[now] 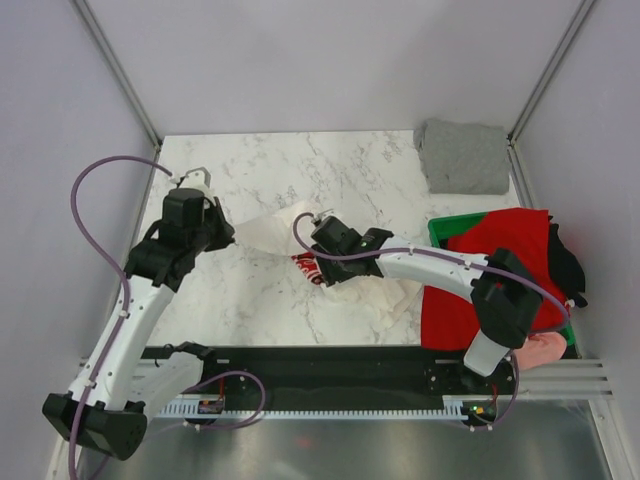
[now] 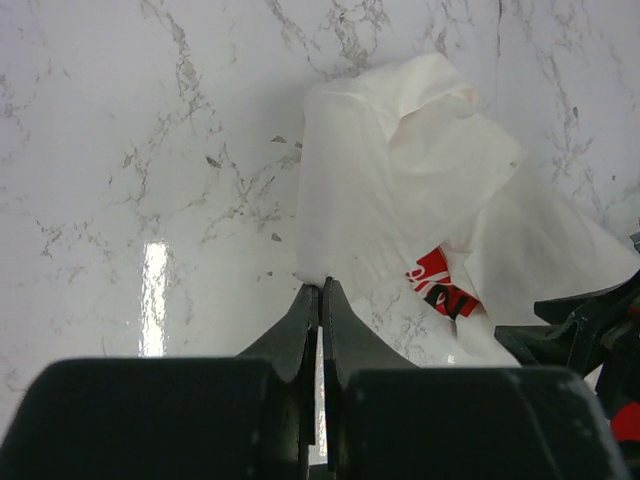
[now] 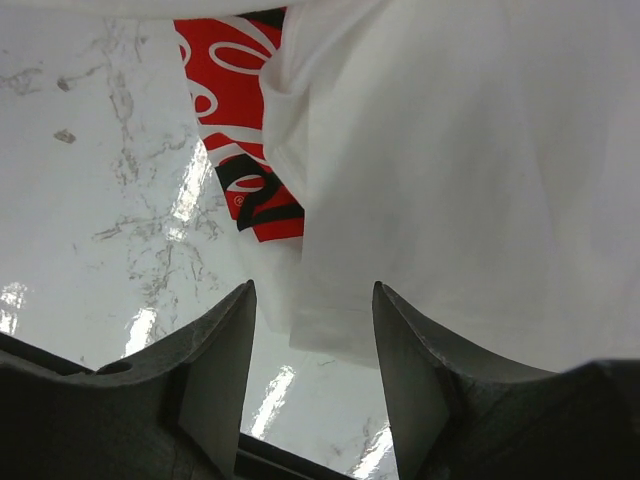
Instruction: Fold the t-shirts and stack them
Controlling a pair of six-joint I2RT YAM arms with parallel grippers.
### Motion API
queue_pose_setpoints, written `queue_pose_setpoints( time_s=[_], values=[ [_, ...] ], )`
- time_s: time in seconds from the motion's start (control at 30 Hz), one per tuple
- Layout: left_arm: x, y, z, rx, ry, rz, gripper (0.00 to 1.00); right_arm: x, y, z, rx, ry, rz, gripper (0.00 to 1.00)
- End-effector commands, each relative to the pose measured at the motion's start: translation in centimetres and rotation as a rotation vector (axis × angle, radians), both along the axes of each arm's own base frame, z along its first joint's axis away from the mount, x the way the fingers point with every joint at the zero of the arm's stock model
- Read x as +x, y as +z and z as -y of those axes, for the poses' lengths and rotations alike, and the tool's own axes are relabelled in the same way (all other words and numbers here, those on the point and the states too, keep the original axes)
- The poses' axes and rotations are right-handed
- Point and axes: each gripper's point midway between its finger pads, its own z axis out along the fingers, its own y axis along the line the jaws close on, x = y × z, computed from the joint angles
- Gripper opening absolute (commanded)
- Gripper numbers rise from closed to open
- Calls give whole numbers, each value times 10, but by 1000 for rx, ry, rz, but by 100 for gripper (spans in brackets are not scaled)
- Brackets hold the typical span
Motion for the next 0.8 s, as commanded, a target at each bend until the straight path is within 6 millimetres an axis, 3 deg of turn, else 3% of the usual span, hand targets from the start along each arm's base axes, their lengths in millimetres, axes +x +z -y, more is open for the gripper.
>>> queue_pose_setpoints(
  time_s=[0.0,0.3,0.77],
  values=[
    [-7,-19,-12,57,11,-42,2,-2,-12,-5,-71,-14,19,58],
    [-11,-28,-17,63,20,-40,2,-16,-24,-9,-182,16,43,54],
    [-16,-40,-14,32,20,-59,2,-13,-2,-5,-183,-3,106,46]
  ],
)
